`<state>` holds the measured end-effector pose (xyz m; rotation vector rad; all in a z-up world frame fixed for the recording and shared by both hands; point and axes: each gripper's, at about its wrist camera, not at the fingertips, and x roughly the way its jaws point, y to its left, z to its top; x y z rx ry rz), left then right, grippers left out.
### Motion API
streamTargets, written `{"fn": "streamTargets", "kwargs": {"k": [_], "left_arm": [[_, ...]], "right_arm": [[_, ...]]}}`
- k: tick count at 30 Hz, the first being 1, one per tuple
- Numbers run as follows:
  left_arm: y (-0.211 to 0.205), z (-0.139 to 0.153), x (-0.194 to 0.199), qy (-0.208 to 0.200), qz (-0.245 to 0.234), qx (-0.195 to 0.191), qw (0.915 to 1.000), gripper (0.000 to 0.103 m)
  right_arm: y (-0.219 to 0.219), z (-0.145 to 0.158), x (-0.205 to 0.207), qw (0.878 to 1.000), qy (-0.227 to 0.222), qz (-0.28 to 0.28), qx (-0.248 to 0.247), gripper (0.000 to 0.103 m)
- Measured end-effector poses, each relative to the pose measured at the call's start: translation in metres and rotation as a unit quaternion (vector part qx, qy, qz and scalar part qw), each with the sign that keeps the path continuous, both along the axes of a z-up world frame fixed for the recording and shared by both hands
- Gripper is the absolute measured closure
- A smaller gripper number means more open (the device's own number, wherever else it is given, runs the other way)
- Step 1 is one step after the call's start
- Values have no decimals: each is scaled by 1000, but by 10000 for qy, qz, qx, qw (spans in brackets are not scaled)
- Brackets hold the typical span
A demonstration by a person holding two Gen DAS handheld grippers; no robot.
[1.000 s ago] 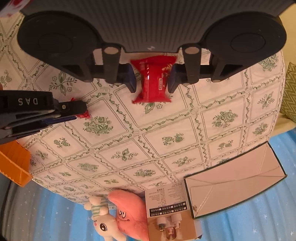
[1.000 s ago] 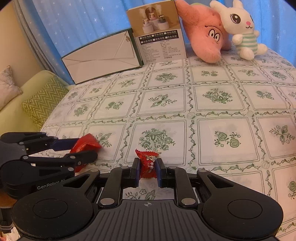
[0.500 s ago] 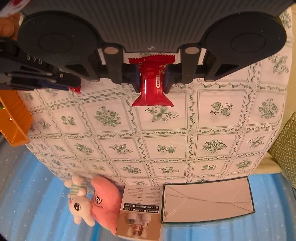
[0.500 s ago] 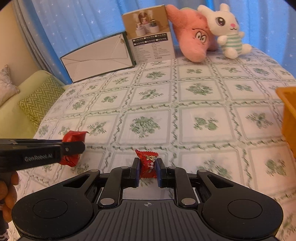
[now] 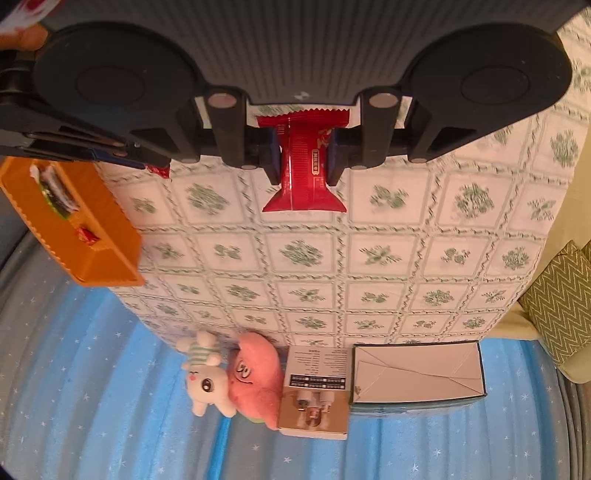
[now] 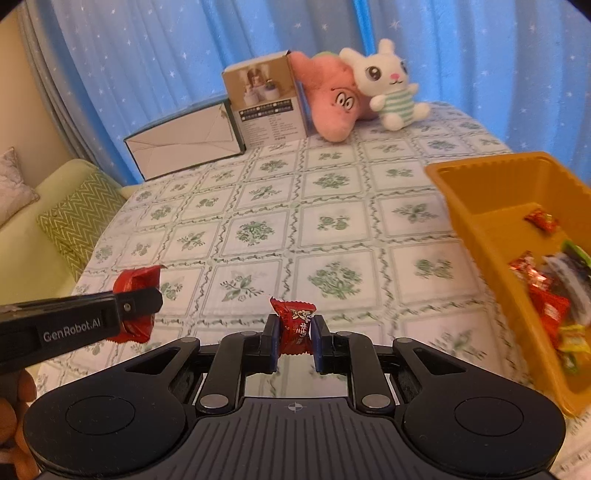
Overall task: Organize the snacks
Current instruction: 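Carry the red packet and red candy over the orange tray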
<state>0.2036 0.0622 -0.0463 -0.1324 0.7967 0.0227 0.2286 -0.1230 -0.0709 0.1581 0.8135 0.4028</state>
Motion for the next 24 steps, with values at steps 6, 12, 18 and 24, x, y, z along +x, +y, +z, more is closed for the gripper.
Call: {"fn": "streamTargets", "kwargs": {"k": [6, 12, 18, 24], "left_arm": [[-33, 7, -35, 119, 16, -36, 9999, 81], [-59, 17, -64, 101, -80, -15, 9999, 81], [-78, 25, -79, 92, -205, 1, 9997, 81], [-92, 29, -87, 79, -324, -38, 9994, 81]], "right_arm": [[-31, 16, -34, 9997, -145, -158, -132, 85], [-56, 27, -62, 9992, -218, -233, -233, 85], [-76, 35, -81, 9989, -230, -349, -226, 85], [-95, 44, -90, 9981, -269, -469, -293, 85]]}}
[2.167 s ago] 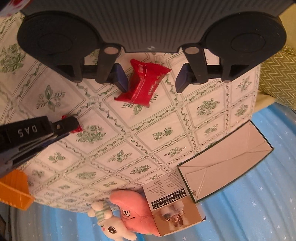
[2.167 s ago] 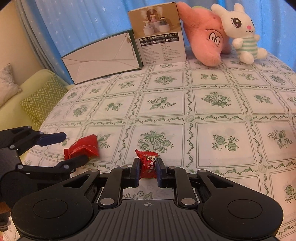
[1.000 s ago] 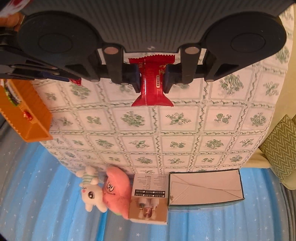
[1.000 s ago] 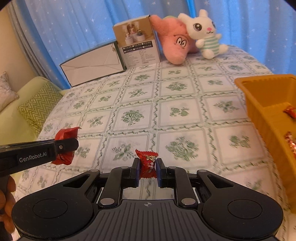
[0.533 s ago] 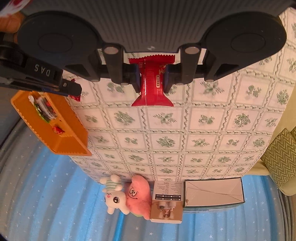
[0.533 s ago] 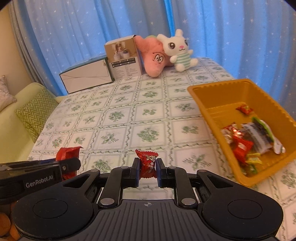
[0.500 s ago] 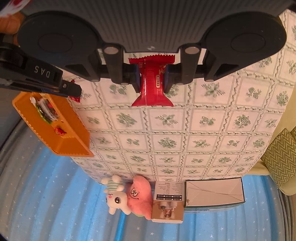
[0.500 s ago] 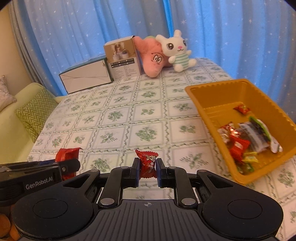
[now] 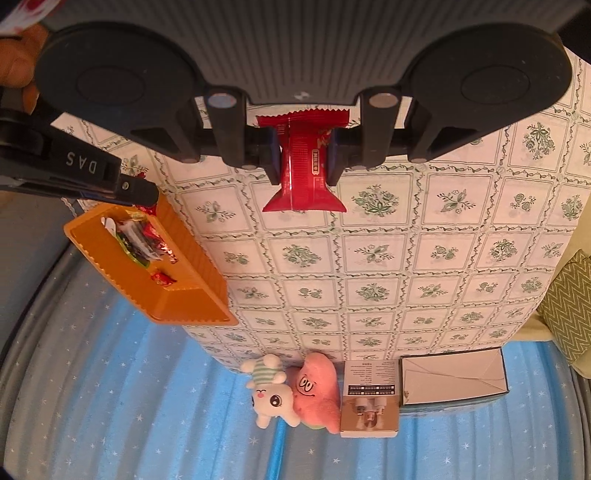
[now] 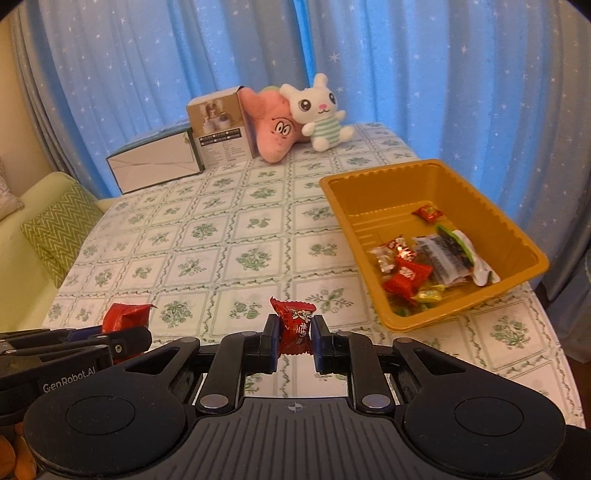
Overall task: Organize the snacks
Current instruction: 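Carry the red packet and red candy over the orange tray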
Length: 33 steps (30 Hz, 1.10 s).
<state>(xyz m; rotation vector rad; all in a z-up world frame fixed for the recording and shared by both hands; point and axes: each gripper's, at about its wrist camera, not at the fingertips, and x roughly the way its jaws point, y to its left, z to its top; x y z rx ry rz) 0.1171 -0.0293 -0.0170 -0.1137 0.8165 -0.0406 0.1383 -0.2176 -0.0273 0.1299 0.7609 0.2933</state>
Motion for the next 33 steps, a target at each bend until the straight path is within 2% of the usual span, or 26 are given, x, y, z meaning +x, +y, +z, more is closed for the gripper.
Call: {"fn": "streamTargets", "kwargs": {"k": [14, 33], "left_arm": [[-26, 7, 0, -35, -276, -35, 9996, 81], [-58, 7, 9, -12, -583, -23, 9983, 81]], "right_arm": [[-30, 5, -12, 9995, -35, -235, -229, 85], [-65, 6, -11, 9983, 8, -568, -138, 85]]}}
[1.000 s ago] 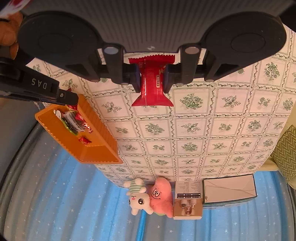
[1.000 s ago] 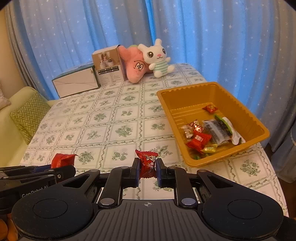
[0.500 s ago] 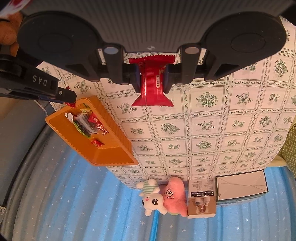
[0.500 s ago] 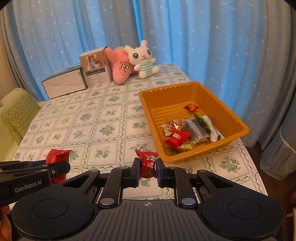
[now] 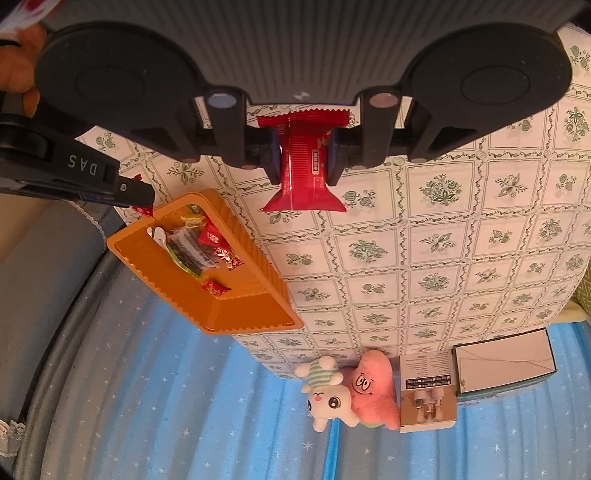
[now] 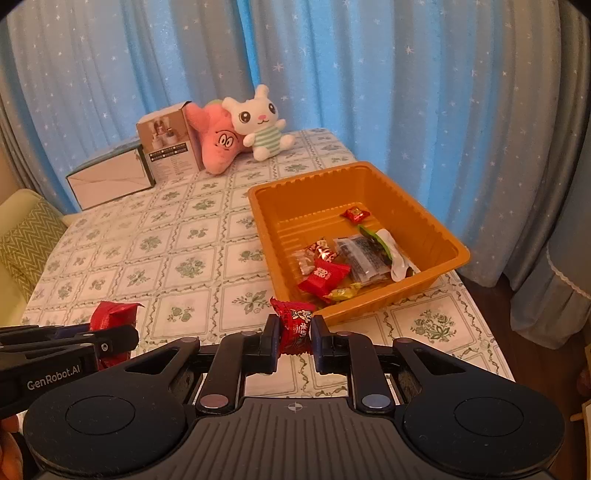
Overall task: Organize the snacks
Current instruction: 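Carry the red packet and red candy over the orange tray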
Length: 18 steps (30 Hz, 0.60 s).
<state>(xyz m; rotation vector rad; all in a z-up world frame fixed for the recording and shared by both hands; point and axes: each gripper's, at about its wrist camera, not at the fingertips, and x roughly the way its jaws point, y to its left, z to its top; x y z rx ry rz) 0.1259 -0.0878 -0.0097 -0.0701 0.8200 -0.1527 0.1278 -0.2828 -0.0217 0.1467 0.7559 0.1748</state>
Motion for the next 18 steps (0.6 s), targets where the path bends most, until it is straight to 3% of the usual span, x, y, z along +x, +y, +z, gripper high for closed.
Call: {"fn": "streamTargets", "kwargs": {"k": [18], "left_arm": [[-32, 0, 18, -8, -286, -61, 9996, 81]], "right_arm": [[-32, 1, 9, 9994, -5, -346, 84, 85]]}}
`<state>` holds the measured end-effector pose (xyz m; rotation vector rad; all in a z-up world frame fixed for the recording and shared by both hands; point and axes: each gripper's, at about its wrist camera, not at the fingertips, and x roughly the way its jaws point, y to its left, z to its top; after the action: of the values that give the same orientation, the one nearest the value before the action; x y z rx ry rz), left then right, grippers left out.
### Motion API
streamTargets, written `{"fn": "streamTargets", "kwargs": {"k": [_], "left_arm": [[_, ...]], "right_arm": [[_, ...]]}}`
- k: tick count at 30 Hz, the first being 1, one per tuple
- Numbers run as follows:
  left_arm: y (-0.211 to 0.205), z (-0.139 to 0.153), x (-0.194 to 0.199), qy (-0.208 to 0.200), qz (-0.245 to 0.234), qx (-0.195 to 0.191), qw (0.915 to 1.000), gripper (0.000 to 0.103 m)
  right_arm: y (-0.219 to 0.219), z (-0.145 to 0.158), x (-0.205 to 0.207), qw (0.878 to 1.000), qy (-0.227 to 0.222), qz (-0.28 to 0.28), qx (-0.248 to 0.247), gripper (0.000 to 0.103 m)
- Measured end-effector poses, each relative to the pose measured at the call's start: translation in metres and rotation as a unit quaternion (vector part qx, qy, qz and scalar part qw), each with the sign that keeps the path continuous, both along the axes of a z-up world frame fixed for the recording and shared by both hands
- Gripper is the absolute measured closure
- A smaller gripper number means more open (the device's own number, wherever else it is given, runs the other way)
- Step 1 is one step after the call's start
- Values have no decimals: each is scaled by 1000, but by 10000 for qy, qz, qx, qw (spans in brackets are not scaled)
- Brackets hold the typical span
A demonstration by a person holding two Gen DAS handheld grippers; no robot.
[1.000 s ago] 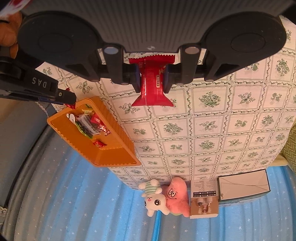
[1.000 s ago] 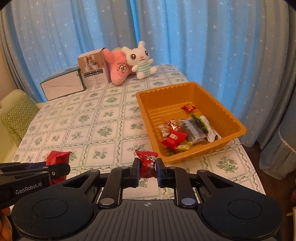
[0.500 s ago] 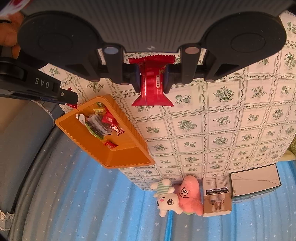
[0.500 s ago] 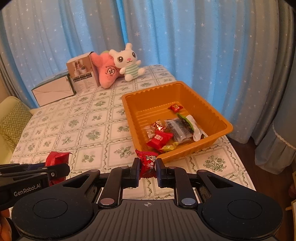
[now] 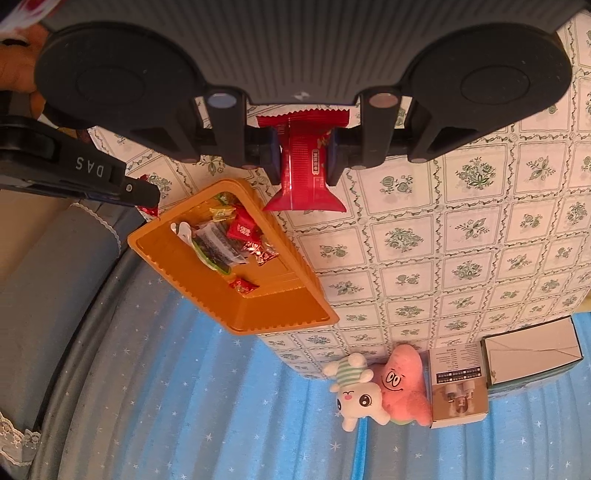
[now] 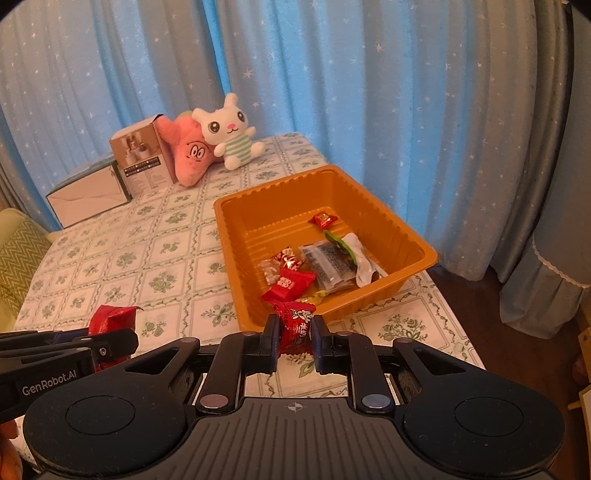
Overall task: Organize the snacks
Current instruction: 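Carry the red packet and red candy over the orange tray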
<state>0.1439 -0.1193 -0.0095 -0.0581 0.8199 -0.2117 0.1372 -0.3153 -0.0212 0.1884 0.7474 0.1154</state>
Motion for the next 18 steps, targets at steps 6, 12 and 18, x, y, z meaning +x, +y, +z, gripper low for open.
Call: {"fn": "streamTargets", "kwargs": {"k": [6, 12, 18], "left_arm": [[-10, 0, 10, -15, -74, -65, 10000, 81], [-22, 2, 22, -14, -146, -129, 9998, 81], [-30, 3, 36, 8, -167, -187, 9997, 81]], "right_arm": [[-12, 2, 7, 9999, -47, -109, 9, 85], [-21, 2, 15, 9998, -60, -179, -21, 85], [-25, 1, 28, 9998, -49, -187, -28, 85]]}}
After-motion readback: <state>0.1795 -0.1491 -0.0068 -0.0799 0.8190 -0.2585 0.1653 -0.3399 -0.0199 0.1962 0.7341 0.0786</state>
